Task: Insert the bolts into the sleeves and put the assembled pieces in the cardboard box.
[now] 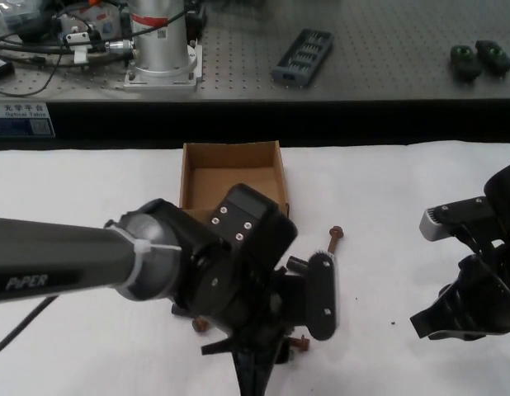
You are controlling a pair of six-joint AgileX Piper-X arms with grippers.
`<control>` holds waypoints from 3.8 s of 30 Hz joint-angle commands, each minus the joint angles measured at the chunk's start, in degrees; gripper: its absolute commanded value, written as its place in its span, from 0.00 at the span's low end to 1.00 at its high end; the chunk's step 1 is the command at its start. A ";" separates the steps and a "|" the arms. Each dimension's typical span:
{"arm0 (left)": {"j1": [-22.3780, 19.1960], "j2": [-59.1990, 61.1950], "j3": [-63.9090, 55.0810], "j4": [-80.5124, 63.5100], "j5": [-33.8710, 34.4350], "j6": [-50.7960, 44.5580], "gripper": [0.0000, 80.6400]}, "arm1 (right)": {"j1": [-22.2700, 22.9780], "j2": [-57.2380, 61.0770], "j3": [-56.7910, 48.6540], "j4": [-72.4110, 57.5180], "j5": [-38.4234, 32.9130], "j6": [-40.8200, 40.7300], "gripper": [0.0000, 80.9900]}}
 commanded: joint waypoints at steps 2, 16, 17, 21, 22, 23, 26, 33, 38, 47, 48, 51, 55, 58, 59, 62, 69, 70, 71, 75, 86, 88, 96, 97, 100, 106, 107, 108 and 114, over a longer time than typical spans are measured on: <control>-0.68 0.09 -0.81 0.14 0.43 0.45 0.32 | -0.28 0.15 -0.65 -0.51 -0.17 -0.27 0.09; -0.20 2.86 -1.57 -1.16 -6.81 4.43 0.32 | -0.28 0.15 1.04 -0.75 -1.73 -0.27 0.09; -0.20 2.86 -2.06 -1.14 -7.03 4.33 0.32 | -0.28 0.15 1.69 -1.55 -2.02 -0.27 0.09; -0.20 2.86 -4.07 -1.16 -7.57 4.33 0.32 | -0.28 0.15 4.83 -3.71 -2.02 0.25 0.09; -0.20 2.86 -4.65 -1.16 -8.26 4.33 0.32 | -0.28 0.15 5.67 -4.05 -2.02 0.94 0.09; -0.20 2.86 -5.08 -1.16 -8.52 4.33 0.32 | -0.28 0.15 6.52 -4.37 -2.02 1.59 0.09; 0.28 2.86 -5.58 -2.20 -8.07 4.33 0.32 | -0.28 0.15 8.69 -5.68 -3.14 3.59 0.09; 2.09 2.86 -5.58 -1.39 -5.11 3.35 0.32 | -0.28 -0.14 9.48 -6.62 -6.45 4.09 0.09; 2.63 2.86 -5.58 1.29 -1.81 3.36 0.32 | -0.28 -2.46 9.23 -8.49 -11.17 4.09 0.09; 2.63 3.81 -6.02 2.07 -0.54 1.33 0.32 | -0.28 -11.50 9.23 -14.20 -15.72 12.22 0.09; 2.63 4.35 -6.34 2.22 -0.54 1.24 0.32 | -0.28 -12.58 9.23 -15.34 -15.72 12.76 0.09; 2.63 6.03 -7.59 3.16 -0.54 0.58 0.32 | -0.28 -15.35 9.23 -17.30 -15.72 12.79 0.09; 2.63 7.12 -8.96 3.68 -0.54 0.21 0.32 | -0.28 -17.53 9.23 -17.32 -15.72 12.79 0.09; 2.79 7.31 -9.18 4.86 -0.54 0.21 0.32 | -0.28 -18.28 9.23 -17.32 -15.91 13.10 0.09; 2.79 7.31 -9.29 5.67 -0.54 0.21 0.32 | -0.28 -18.29 9.23 -17.32 -16.55 13.10 0.09; 2.79 7.31 -9.28 8.48 -0.54 0.05 0.32 | -0.28 -18.28 9.23 -17.32 -17.50 14.46 0.09; 2.79 8.03 -9.28 12.60 2.01 -0.43 0.32 | -0.28 -18.28 9.23 -17.42 -18.33 16.30 0.09; 2.79 8.34 -9.28 12.51 2.01 -0.63 0.32 | -0.28 -18.28 9.23 -17.42 -18.32 16.51 0.09; 2.79 8.66 -9.28 12.51 2.01 -1.22 0.32 | -0.28 -18.28 9.23 -17.42 -18.32 16.51 0.09; 2.79 9.02 -9.28 14.09 2.55 -3.03 0.31 | -0.28 -18.28 9.23 -17.42 -18.32 16.51 0.09; 2.79 9.12 -9.28 17.10 3.10 -3.03 0.19 | -0.28 -18.28 9.23 -18.16 -18.21 16.49 0.09; 2.79 9.12 -9.28 19.04 3.56 -3.03 0.19 | -0.28 -18.28 9.23 -18.16 -18.21 16.49 0.09; 2.79 9.12 -9.28 23.04 3.74 -4.22 0.19 | -0.28 -18.28 9.23 -18.16 -18.21 16.49 0.09; 2.79 9.12 -9.28 23.22 3.74 -4.76 0.19 | -0.28 -18.28 9.23 -18.16 -18.21 16.49 0.09; 2.79 9.12 -9.28 23.63 3.74 -4.74 0.19 | -0.28 -18.28 9.23 -18.16 -18.21 16.49 0.09; 2.79 9.12 -9.28 23.63 3.74 -4.74 0.19 | -0.28 -18.28 9.23 -18.16 -18.07 16.49 0.09; 2.79 9.12 -9.28 23.59 3.60 -4.74 0.18 | -0.28 -18.28 9.23 -18.16 -18.07 16.49 0.09; 2.79 9.12 -9.28 23.59 3.11 -4.74 0.17 | -0.28 -18.28 9.23 -18.16 -18.07 16.49 0.09; 2.79 8.66 -9.47 17.57 3.48 -12.11 0.01 | -0.28 -18.28 9.23 -18.16 -17.81 16.49 0.09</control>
